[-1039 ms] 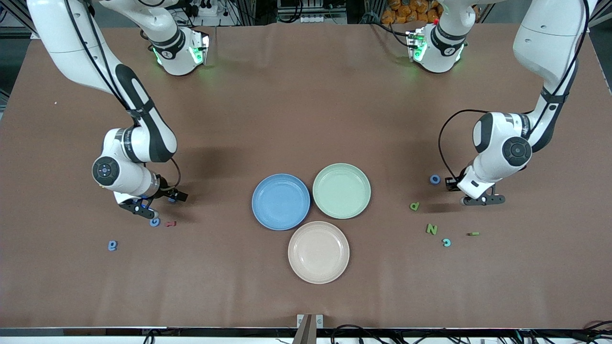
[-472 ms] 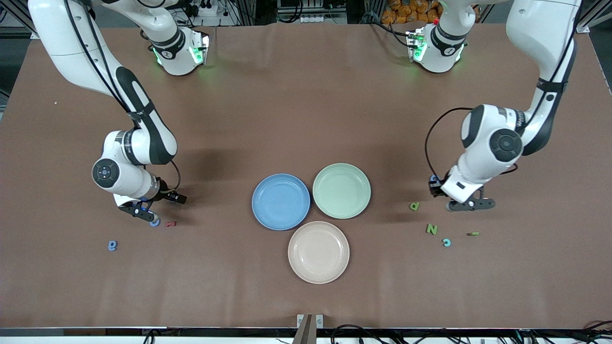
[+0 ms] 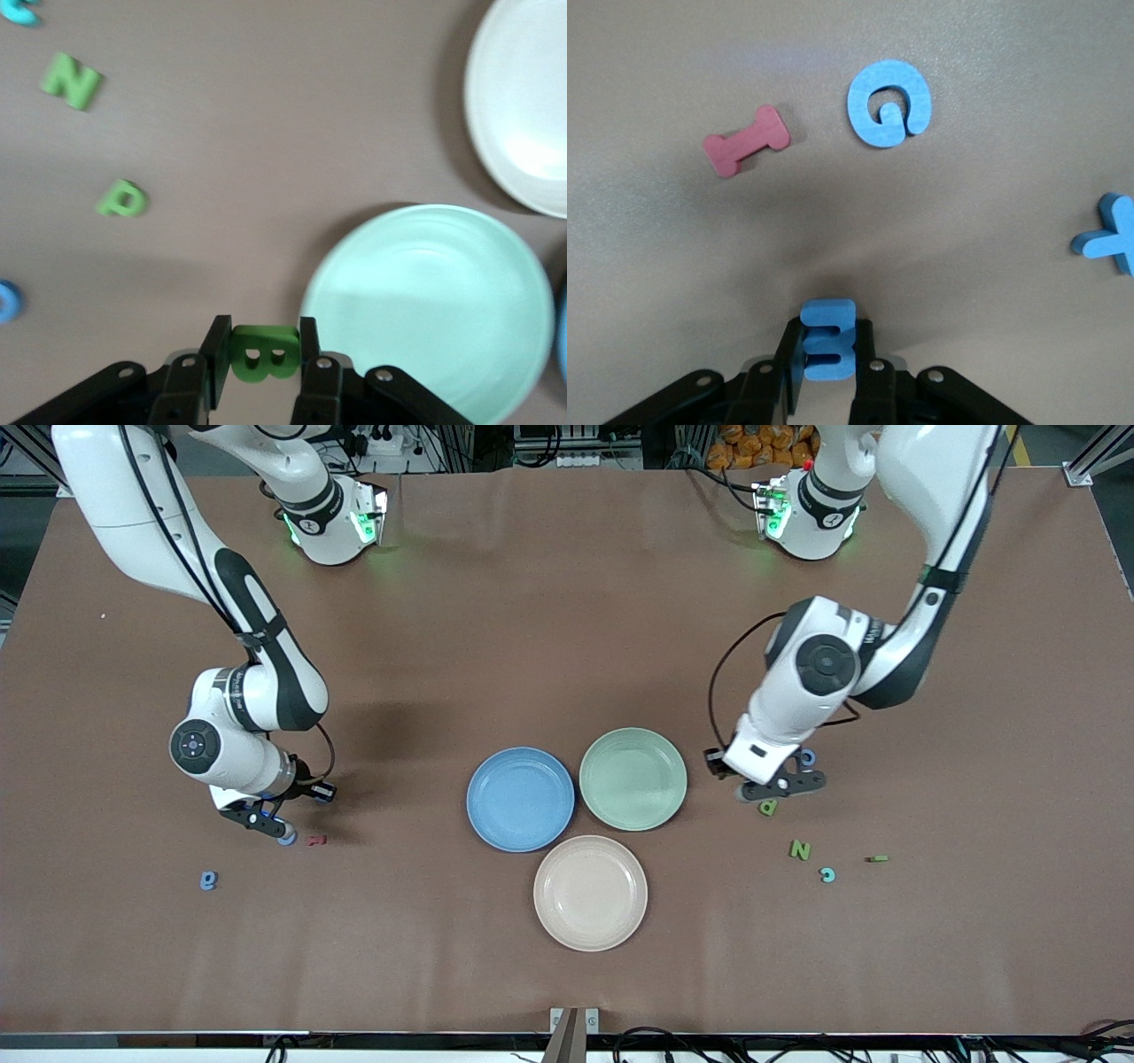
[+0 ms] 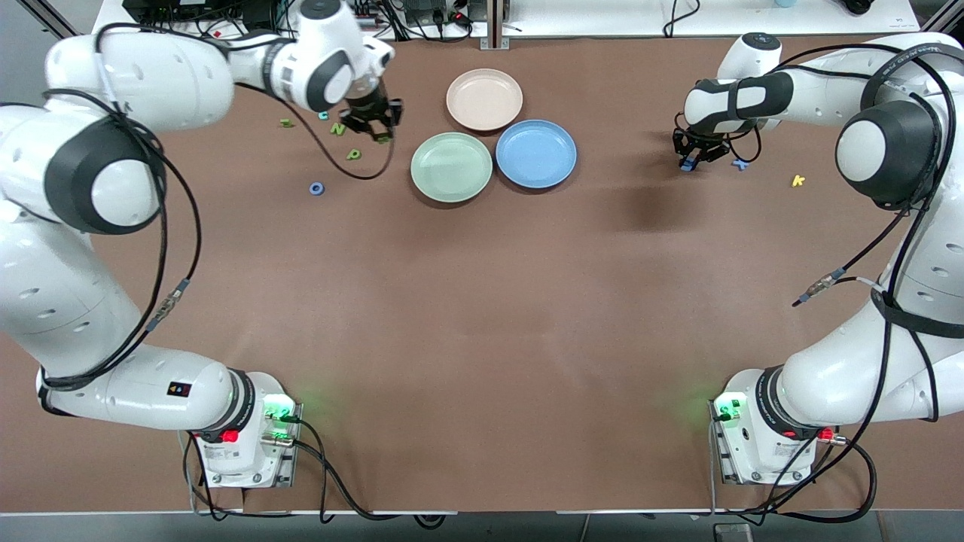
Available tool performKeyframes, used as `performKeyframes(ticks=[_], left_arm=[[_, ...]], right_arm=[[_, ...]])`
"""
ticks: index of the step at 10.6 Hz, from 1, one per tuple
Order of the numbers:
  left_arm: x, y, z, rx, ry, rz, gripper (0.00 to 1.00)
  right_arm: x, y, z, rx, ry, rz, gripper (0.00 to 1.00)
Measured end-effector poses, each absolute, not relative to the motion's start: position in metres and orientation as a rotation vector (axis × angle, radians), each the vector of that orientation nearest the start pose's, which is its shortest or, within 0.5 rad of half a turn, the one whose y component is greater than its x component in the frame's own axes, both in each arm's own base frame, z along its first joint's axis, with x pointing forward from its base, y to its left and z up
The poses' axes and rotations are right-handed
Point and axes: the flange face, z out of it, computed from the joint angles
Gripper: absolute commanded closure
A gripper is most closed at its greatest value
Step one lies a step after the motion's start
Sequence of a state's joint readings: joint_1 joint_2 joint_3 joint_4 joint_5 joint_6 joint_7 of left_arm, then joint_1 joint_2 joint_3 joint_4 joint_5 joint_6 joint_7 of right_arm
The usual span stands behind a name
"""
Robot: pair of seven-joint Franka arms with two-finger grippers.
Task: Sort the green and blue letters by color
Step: 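Drop the green B on the green plate while the right gripper carries the E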
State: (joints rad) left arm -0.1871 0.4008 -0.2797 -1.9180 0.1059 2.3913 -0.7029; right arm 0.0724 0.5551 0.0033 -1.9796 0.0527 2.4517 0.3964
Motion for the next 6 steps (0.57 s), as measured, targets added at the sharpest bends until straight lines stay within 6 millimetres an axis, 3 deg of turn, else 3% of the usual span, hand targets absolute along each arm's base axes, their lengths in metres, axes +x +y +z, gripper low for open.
performKeyframes(ticks=[2,4,5,6], left_arm=[[0.562,-0.335,0.295,-3.218,-0.432,-0.084,0.95],[0.556,-0.373,0.274,-3.22,-0.498,-0.044,0.76],[0.557,-0.38,0.263,-3.219,-0.502,-0.024,0.42],[0.558,-0.383,0.254,-3.217,-0.502,-0.009,0.0]], right_arm=[[0.602,0.047,0.177,-3.075,0.557,0.134,1.0],[0.616,0.069,0.193,-3.074,0.502,0.072,1.0],[0.626,0.087,0.207,-3.072,0.464,0.028,1.0],[0.633,0.108,0.219,-3.066,0.441,-0.007,1.0]])
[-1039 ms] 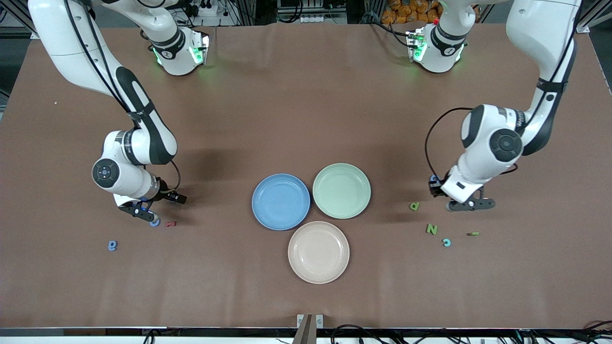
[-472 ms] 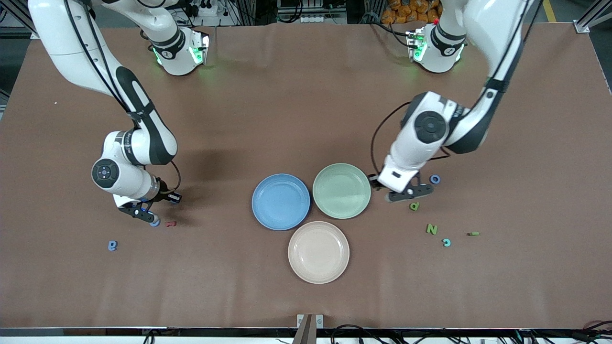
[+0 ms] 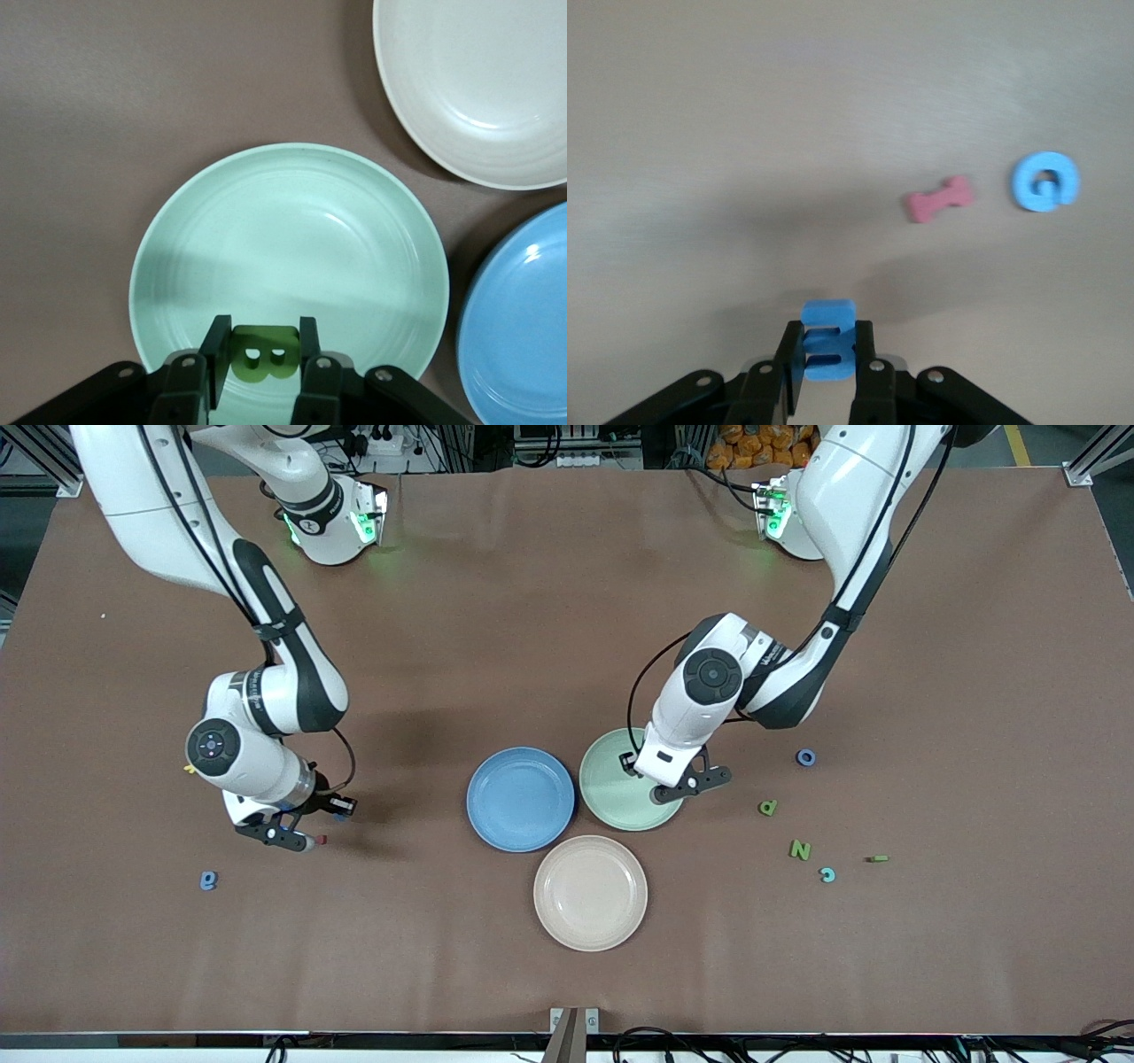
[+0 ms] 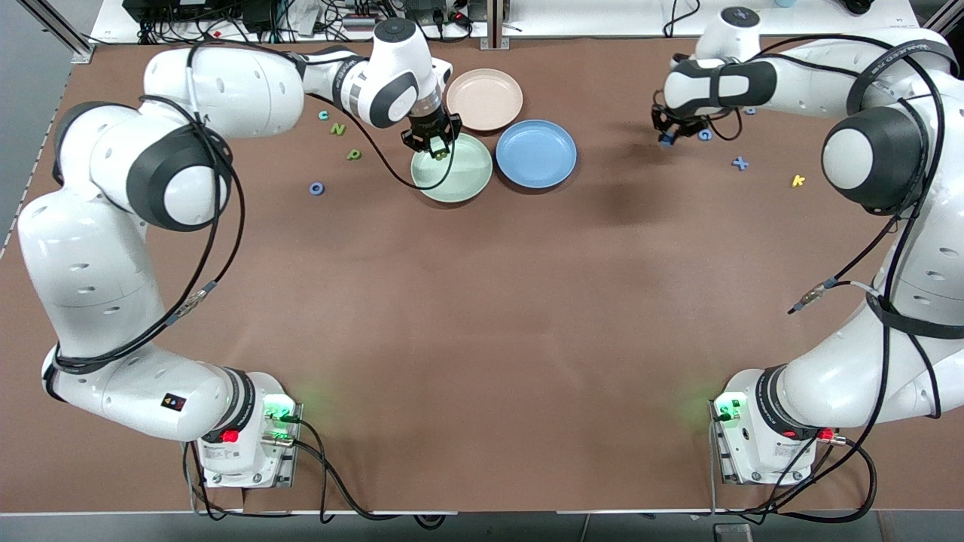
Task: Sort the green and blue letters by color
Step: 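Drop the green B on the green plate while the right gripper carries the E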
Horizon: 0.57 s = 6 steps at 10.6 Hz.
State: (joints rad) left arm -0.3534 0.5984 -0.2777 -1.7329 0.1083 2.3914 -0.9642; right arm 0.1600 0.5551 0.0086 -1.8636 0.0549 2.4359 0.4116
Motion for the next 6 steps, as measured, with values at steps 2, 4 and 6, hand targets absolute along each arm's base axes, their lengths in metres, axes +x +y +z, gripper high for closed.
performKeyframes(ticks=[2,4,6], left_arm=[[0.561,-0.382,0.246,-3.21,-0.501,-0.003,0.0],[0.568,-0.38,0.252,-3.203,-0.526,-0.04,0.0],[0.579,-0.372,0.268,-3.2,-0.57,-0.072,0.0]], right_arm=[[0.635,0.156,0.234,-3.047,0.461,-0.026,1.0],[0.623,0.213,0.241,-2.997,0.549,-0.007,1.0],[0.612,0.262,0.254,-2.933,0.656,0.023,1.0]])
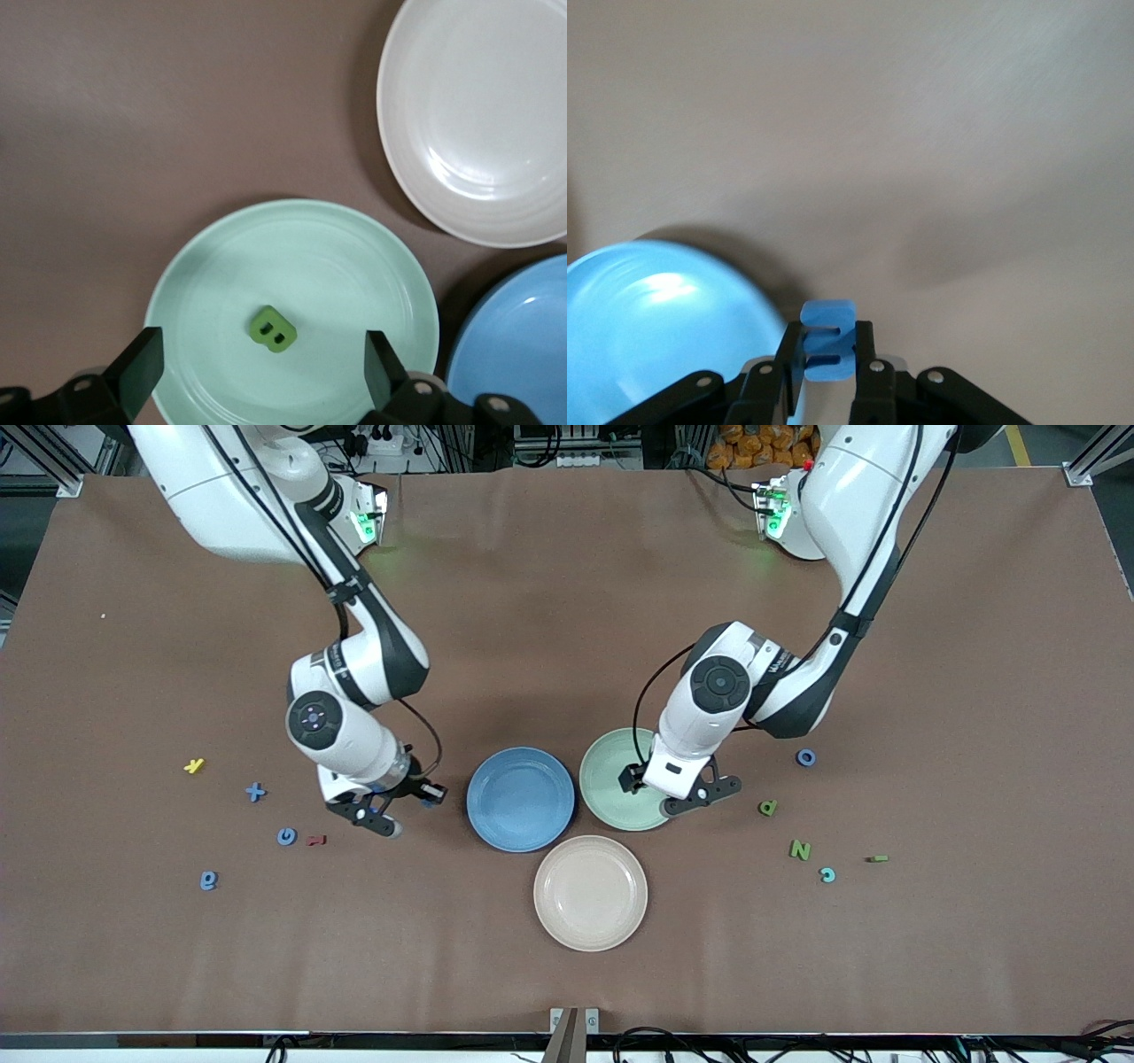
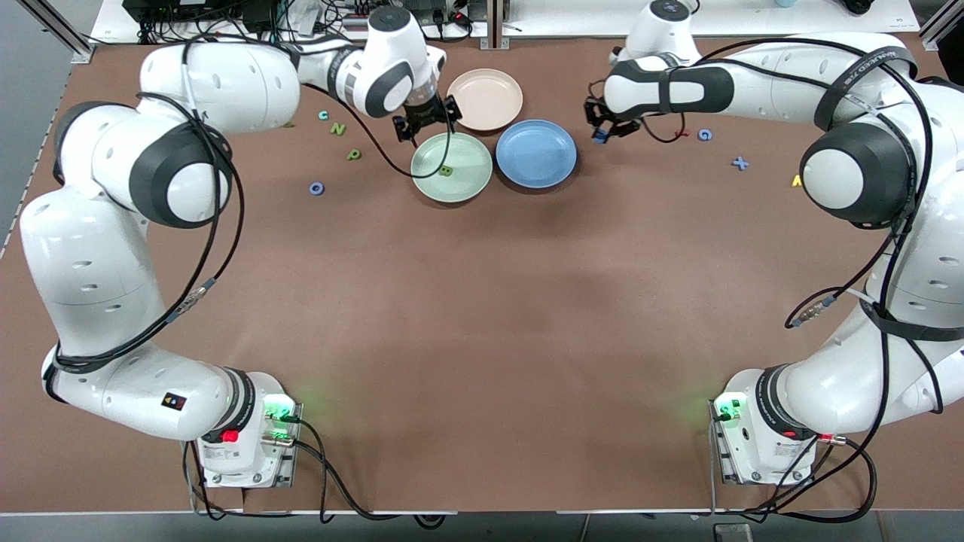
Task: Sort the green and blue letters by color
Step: 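Drop the green B on the green plate while the right gripper carries the E, then release the blue E on the blue plate while the left gripper grasps green P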
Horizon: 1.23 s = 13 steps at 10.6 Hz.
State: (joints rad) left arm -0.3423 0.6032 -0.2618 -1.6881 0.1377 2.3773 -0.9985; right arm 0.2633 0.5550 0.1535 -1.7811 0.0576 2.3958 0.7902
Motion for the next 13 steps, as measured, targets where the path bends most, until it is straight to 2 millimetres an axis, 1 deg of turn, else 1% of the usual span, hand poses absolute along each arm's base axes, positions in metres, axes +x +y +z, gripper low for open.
performKeyframes(ticks=[1,2,3,4,5,6,7,9,10,11,12,13], left_arm=[[0.587,-0.36,0.279,-3.183,-0.595,-0.082,0.0],[0.598,-0.337,0.291,-3.155,-0.549,-0.11,0.0],[0.611,-0.308,0.3,-3.134,-0.398,-0.125,0.0],[0.622,-0.278,0.306,-3.122,-0.261,-0.111,0.0],[0.63,-0.251,0.307,-3.111,-0.158,-0.089,0.0],[0.633,-0.236,0.303,-3.104,-0.074,-0.069,0.0],[0.632,-0.229,0.297,-3.092,0.012,-0.052,0.0],[0.632,-0.214,0.284,-3.052,0.151,-0.028,0.0],[0.632,-0.208,0.277,-3.034,0.22,-0.014,0.04],[0.631,-0.204,0.267,-3.005,0.288,-0.002,0.06],[0.629,-0.204,0.255,-2.989,0.332,0.006,0.08],[0.627,-0.206,0.243,-2.991,0.356,0.006,0.14]], right_arm=[[0.606,0.285,0.262,-2.9,0.714,0.032,1.0],[0.6,0.309,0.27,-2.873,0.763,0.032,0.94],[0.593,0.334,0.276,-2.849,0.81,0.031,0.31],[0.586,0.357,0.28,-2.831,0.842,0.034,0.0],[0.581,0.372,0.278,-2.819,0.867,0.041,0.0],[0.58,0.379,0.271,-2.817,0.881,0.052,0.0],[0.583,0.378,0.265,-2.819,0.889,0.057,0.0],[0.592,0.367,0.259,-2.816,0.917,0.048,0.0],[0.599,0.357,0.258,-2.823,0.922,0.034,0.0],[0.609,0.338,0.256,-2.85,0.891,0.014,0.0],[0.623,0.31,0.254,-2.874,0.849,-0.001,0.0],[0.636,0.279,0.252,-2.901,0.796,0.0,0.0]])
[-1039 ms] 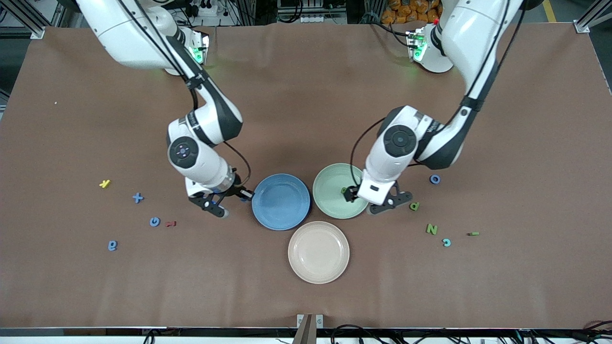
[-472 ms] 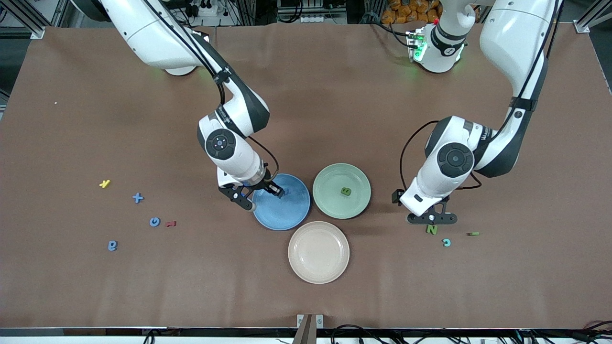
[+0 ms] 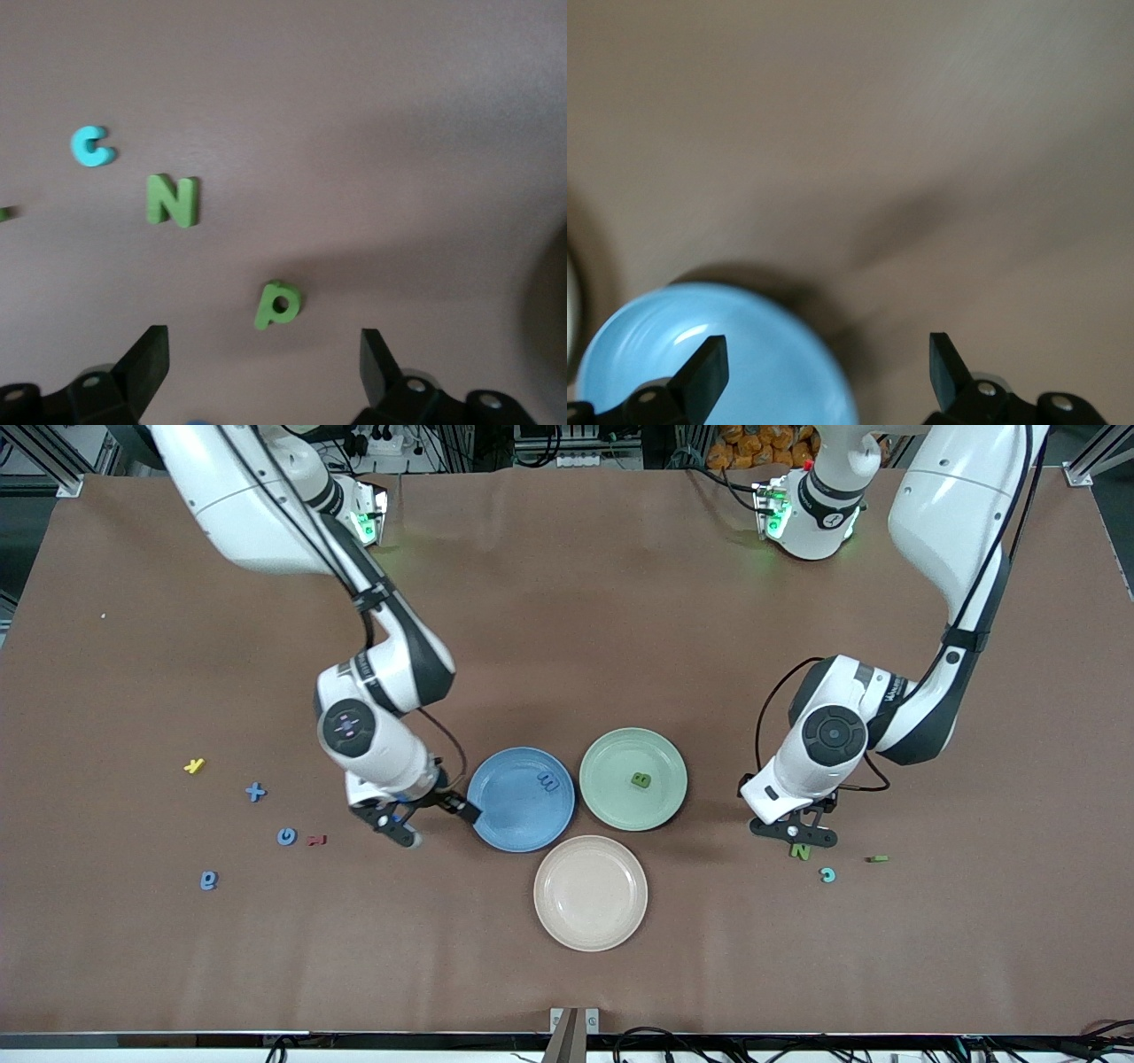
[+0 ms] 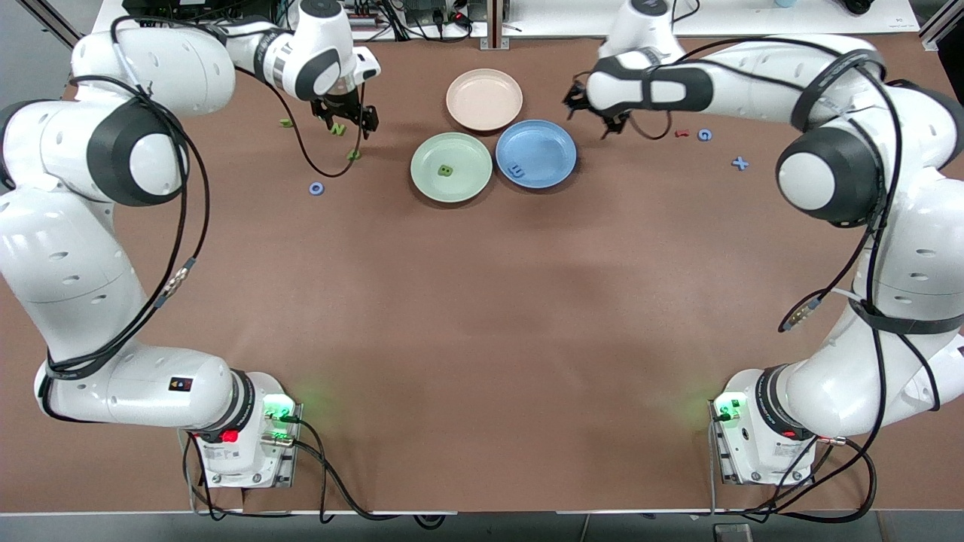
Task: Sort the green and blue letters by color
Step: 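Release the blue E on the blue plate while the left gripper grasps green P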
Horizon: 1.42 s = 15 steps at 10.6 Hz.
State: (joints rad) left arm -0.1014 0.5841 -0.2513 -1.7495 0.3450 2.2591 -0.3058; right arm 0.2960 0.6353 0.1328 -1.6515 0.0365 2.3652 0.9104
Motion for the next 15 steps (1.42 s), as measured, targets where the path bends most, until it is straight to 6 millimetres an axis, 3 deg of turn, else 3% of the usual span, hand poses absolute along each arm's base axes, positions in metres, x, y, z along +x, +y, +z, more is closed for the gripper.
performKeyframes(ticks=[2,5,6,9,12,15], left_arm=[[0.624,-0.208,0.218,-3.004,0.412,0.0,0.18],[0.628,-0.184,0.193,-3.031,0.426,-0.016,0.3],[0.628,-0.179,0.19,-3.035,0.418,-0.012,0.3],[0.627,-0.181,0.188,-3.042,0.416,-0.005,0.32],[0.626,-0.181,0.188,-3.062,0.391,0.005,0.36],[0.623,-0.181,0.182,-3.066,0.384,0.024,0.45]], right_arm=[[0.652,0.228,0.249,-2.95,0.708,0.039,0.0],[0.661,0.198,0.25,-2.983,0.571,0.03,0.0],[0.666,0.179,0.248,-2.998,0.51,0.03,0.0],[0.673,0.097,0.234,-3.032,0.339,0.066,0.0],[0.667,0.059,0.222,-3.132,0.175,0.078,0.0],[0.666,-0.012,0.217,-3.148,-0.113,0.091,0.0]])
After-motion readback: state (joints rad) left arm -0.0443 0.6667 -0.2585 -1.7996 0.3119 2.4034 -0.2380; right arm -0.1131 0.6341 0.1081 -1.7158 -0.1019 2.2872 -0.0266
